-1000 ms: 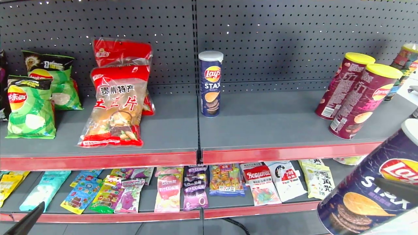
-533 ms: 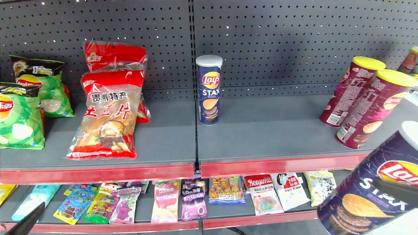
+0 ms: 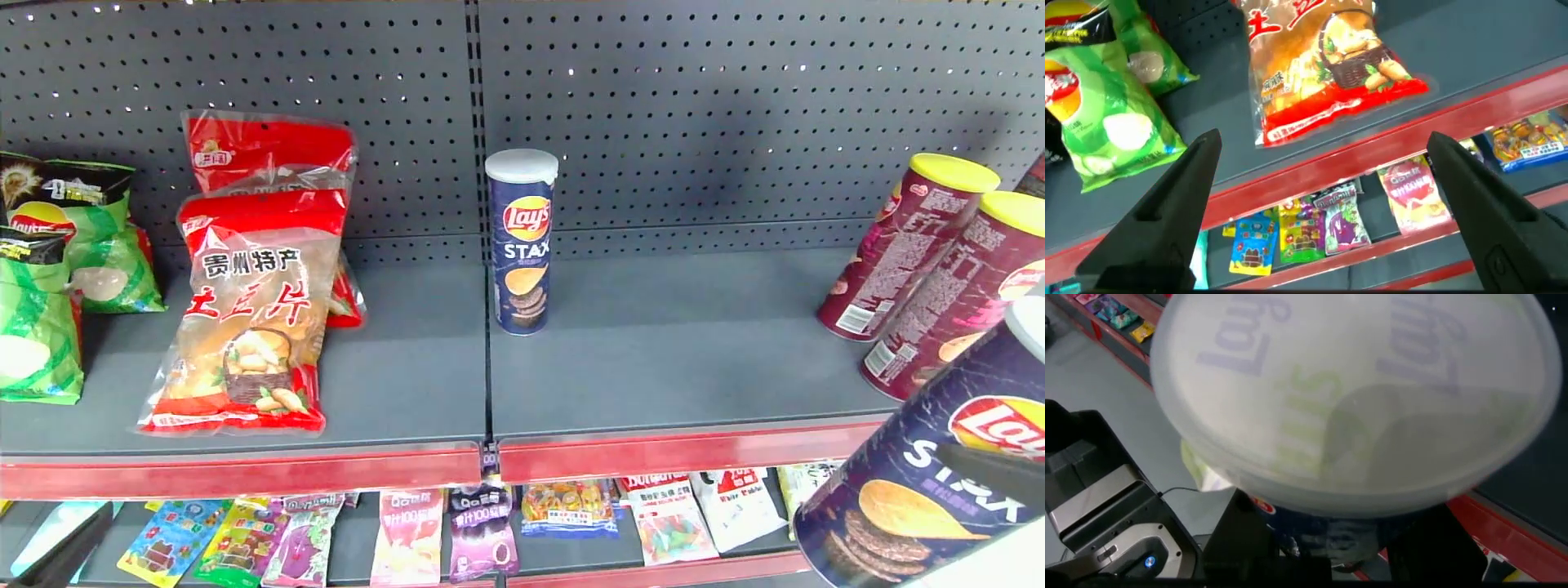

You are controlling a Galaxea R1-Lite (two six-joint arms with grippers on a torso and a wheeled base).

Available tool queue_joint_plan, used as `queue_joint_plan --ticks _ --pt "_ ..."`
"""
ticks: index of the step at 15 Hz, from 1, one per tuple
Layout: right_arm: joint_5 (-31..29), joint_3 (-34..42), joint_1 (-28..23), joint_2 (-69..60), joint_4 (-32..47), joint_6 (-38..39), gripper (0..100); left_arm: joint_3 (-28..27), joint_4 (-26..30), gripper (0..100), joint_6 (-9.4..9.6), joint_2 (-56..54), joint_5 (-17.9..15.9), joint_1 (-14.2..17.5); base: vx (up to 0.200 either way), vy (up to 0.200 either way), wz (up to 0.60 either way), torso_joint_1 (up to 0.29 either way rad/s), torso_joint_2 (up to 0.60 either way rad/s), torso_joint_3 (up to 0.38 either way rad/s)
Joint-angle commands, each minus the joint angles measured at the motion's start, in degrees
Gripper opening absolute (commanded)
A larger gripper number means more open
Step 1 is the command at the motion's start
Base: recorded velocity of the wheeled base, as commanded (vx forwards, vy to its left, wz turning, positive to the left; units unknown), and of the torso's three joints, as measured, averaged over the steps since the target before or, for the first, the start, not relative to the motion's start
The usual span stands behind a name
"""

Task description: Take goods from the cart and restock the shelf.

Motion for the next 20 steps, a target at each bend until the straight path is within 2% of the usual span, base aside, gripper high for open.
queue_joint_plan --ticks 1,2,3,4,5,7,8,9,10,11,17,20 --pt "0.03 -0.21 0.01 0.19 0.00 -0.02 0 -0.44 -0.04 100 0.71 0.99 -0.25 -0.18 0.000 0.000 0.00 0.000 0.00 0.000" --pt "0.11 -0.47 0.01 0.02 0.00 -0.11 0 -2.55 -0.04 100 2.20 4.51 -1.83 -0.26 0.000 0.000 0.00 0.000 0.00 0.000" --pt "0.20 -0.56 0.10 0.02 0.00 -0.11 0 -4.49 -0.13 100 2.20 7.05 -4.29 -0.70 0.000 0.000 0.00 0.000 0.00 0.000" --pt "0.20 -0.91 0.10 -0.07 0.00 -0.11 0 -9.41 -0.22 100 0.71 12.94 -11.32 -2.64 0.000 0.000 0.00 0.000 0.00 0.000" --pt "0.38 -1.09 0.10 0.02 0.00 -0.11 0 -13.36 -0.57 100 -1.31 17.69 -13.78 -3.69 0.000 0.000 0.00 0.000 0.00 0.000" --pt "0.38 -2.23 0.19 0.72 -0.53 -1.16 0 -19.87 -3.29 100 -2.19 27.27 -14.75 -7.56 0.000 0.000 0.00 0.000 0.00 0.000" --pt "0.38 -2.76 0.63 0.98 -0.53 -1.16 0 -21.19 -4.35 100 -2.37 29.64 -15.01 -7.65 0.000 0.000 0.00 0.000 0.00 0.000" --pt "-0.24 -3.64 3.62 2.56 -0.79 -1.16 0 -23.91 -5.67 100 -5.09 35.09 -19.05 -11.60 0.000 0.000 0.00 0.000 0.00 0.000" --pt "-0.77 -4.16 4.06 3.53 -1.50 -1.16 0 -26.20 -6.28 100 -8.78 38.78 -23.54 -13.80 0.000 0.000 0.00 0.000 0.00 0.000" --pt "-1.03 -4.60 4.23 4.67 -2.29 -1.16 0 -29.18 -7.78 100 -10.81 42.03 -25.65 -15.03 0.000 0.000 0.00 0.000 0.00 0.000" --pt "-1.21 -3.90 3.88 4.41 -2.46 -1.07 0 -39.64 -18.24 100 -10.89 59.53 -26.09 -18.90 0.000 0.000 0.00 0.000 0.00 0.000" --pt "-1.64 -3.72 3.79 4.23 -2.46 -0.90 0 -42.72 -18.76 100 -10.72 63.30 -25.91 -19.42 0.000 0.000 0.00 0.000 0.00 0.000"
